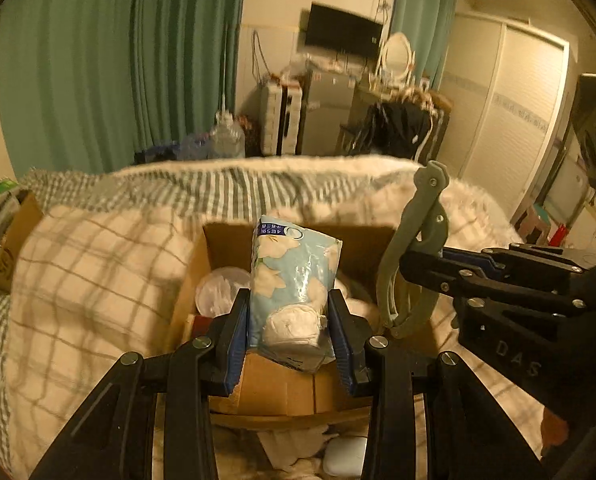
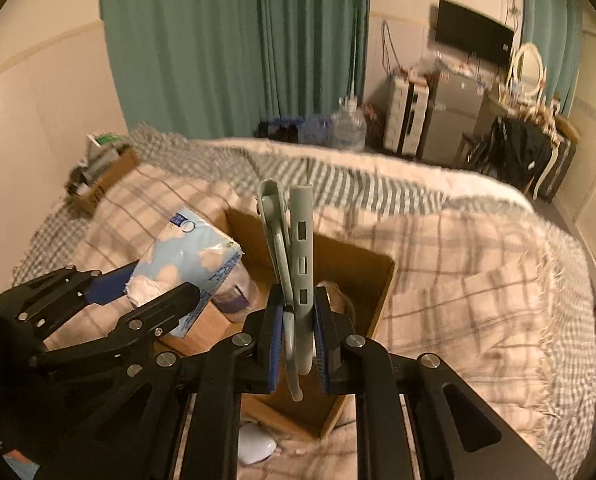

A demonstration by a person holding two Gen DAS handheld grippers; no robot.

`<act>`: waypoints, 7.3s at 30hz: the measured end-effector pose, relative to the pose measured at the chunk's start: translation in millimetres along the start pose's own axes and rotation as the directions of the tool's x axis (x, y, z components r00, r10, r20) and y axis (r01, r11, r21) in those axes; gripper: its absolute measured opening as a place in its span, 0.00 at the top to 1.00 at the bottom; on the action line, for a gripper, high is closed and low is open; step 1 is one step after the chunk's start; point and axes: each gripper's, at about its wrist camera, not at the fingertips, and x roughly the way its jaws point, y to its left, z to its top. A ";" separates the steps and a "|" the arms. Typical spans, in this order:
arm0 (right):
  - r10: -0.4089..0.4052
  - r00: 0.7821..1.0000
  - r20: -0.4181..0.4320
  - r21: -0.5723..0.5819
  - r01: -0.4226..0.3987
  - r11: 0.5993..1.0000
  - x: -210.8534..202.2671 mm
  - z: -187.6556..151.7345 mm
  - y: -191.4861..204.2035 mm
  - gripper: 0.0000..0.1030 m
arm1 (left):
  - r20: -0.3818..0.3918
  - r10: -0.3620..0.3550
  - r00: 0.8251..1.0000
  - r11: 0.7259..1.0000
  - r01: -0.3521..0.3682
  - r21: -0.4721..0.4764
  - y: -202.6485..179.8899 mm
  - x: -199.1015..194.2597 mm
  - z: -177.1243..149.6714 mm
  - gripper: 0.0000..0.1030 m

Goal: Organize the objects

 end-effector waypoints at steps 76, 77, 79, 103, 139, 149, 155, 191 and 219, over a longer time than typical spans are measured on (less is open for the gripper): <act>-0.110 0.923 -0.369 -0.147 0.059 0.987 89.5 -167.1 70.4 0.40 | -0.111 0.204 0.973 0.960 -0.221 -0.170 77.0 -64.7 -147.3 0.00; -0.112 0.923 -0.368 -0.147 0.061 0.987 89.2 -167.8 69.8 0.43 | -0.115 0.207 0.971 0.960 -0.225 -0.169 76.5 -63.9 -147.8 0.00; -0.110 0.929 -0.354 -0.144 0.062 0.988 84.8 -169.5 68.8 0.44 | -0.121 0.219 0.968 0.957 -0.237 -0.166 75.1 -63.9 -149.3 0.00; -0.187 0.979 -0.079 -0.075 0.181 0.981 -50.2 -142.9 -9.3 0.44 | -0.226 0.141 0.964 0.989 -0.149 -0.019 -17.2 3.4 -118.1 0.00; -0.173 0.985 0.027 -0.024 0.173 0.985 -101.8 -149.3 7.1 0.44 | -0.101 0.018 0.995 0.998 -0.024 -0.056 -37.8 -56.9 -117.6 0.34; -0.163 0.974 0.155 -0.044 0.171 0.984 -166.6 -126.7 32.3 0.44 | 0.078 0.011 0.997 0.999 -0.008 -0.035 -26.8 -134.1 -71.0 0.34; -0.152 0.966 0.210 -0.073 0.171 0.983 -182.2 -103.0 43.2 0.44 | 0.149 0.021 0.989 1.000 -0.018 -0.021 -18.7 -155.7 -40.0 0.34; 0.007 0.998 -0.061 0.012 -0.006 1.000 82.3 12.1 -26.0 0.39 | -0.046 -0.067 0.997 0.998 0.068 0.015 10.2 75.6 -4.0 0.29; -0.247 0.914 0.321 0.091 0.230 0.969 -238.9 6.4 5.9 0.00 | 0.313 0.085 0.946 0.992 -0.109 0.059 -4.6 -195.1 44.2 0.00</act>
